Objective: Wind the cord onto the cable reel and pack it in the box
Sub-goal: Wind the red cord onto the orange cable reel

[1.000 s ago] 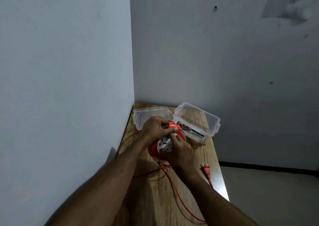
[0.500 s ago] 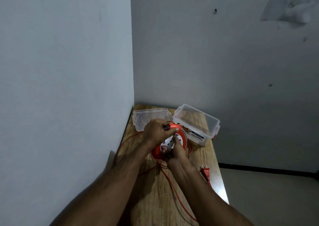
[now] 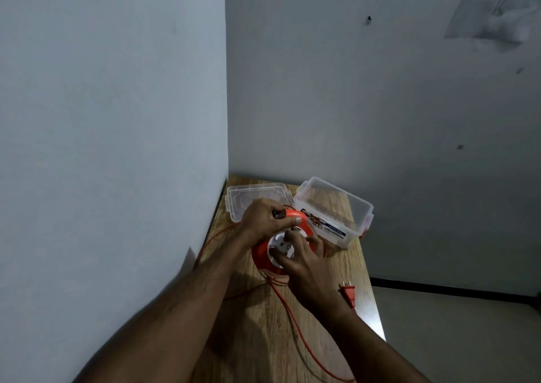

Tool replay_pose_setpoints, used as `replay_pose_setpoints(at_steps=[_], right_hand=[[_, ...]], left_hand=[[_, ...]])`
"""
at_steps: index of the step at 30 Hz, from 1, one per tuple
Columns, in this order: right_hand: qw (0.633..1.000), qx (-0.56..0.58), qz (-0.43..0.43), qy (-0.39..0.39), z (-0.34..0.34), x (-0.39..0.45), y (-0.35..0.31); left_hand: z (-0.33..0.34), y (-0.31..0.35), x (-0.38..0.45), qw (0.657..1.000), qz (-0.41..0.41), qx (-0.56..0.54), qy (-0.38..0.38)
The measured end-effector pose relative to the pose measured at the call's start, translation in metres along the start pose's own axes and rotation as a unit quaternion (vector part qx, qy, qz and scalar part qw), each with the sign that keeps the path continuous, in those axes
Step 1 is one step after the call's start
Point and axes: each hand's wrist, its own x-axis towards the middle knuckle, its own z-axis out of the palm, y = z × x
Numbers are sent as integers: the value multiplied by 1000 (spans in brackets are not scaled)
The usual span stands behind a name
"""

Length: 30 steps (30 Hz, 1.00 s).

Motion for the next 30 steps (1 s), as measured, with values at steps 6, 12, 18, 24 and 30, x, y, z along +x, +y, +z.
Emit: replay_pose_setpoints(at_steps=[6, 12, 18, 24, 30], right_hand=[[997, -5, 42, -66, 9, -1, 4], [993, 52, 100, -40, 9, 5, 2], [965, 158, 207, -20, 13, 10, 0], [855, 307, 409, 85, 16, 21, -18], [676, 392, 616, 104, 28, 34, -31]], left_hand=[[6, 7, -3, 999, 6, 30, -17], [5, 11, -4, 998, 20, 55, 5], [3, 10, -7, 998, 15, 39, 39], [7, 14, -8, 997, -4, 46, 62], [9, 14, -9, 995, 5, 76, 69]])
